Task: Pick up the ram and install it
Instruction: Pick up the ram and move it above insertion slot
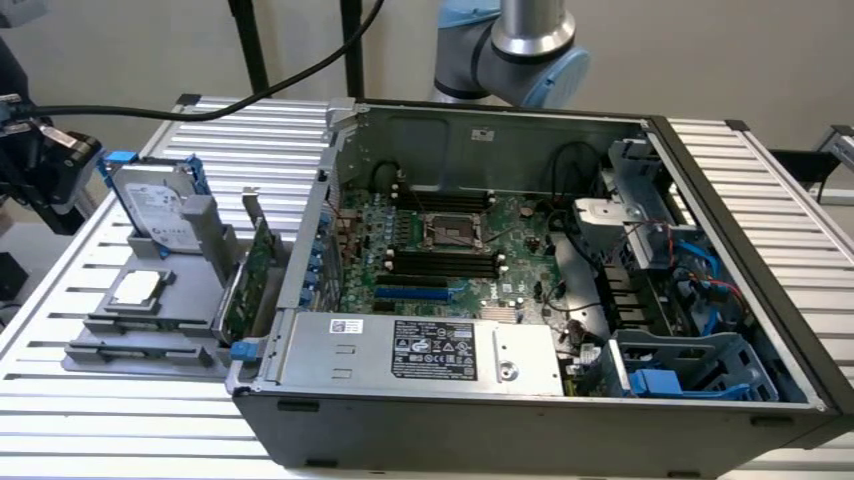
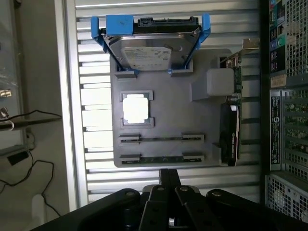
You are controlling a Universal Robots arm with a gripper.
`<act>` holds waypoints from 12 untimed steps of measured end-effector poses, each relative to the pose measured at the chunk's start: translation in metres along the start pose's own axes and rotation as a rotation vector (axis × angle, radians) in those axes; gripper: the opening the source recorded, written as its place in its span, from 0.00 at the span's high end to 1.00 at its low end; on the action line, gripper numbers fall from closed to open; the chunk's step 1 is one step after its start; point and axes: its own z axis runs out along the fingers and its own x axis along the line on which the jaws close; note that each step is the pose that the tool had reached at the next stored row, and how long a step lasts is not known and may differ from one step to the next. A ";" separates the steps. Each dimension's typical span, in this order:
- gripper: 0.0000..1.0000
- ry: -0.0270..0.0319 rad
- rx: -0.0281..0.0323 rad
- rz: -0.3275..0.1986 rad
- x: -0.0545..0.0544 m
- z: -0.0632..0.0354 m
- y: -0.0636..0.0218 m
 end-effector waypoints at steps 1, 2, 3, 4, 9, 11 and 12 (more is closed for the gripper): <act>0.89 0.0009 0.0001 0.000 0.000 0.0000 0.0000; 0.89 0.0010 0.0001 0.000 0.000 0.0000 0.0000; 0.89 0.0011 0.0001 0.000 0.000 0.0000 0.0000; 0.89 0.0012 0.0001 0.000 0.000 0.0000 0.0000; 0.89 0.0013 0.0001 0.000 0.000 0.0000 0.0000; 0.89 0.0013 0.0001 0.000 0.000 0.0000 0.0000; 0.89 0.0013 0.0001 -0.001 0.000 0.0000 0.0000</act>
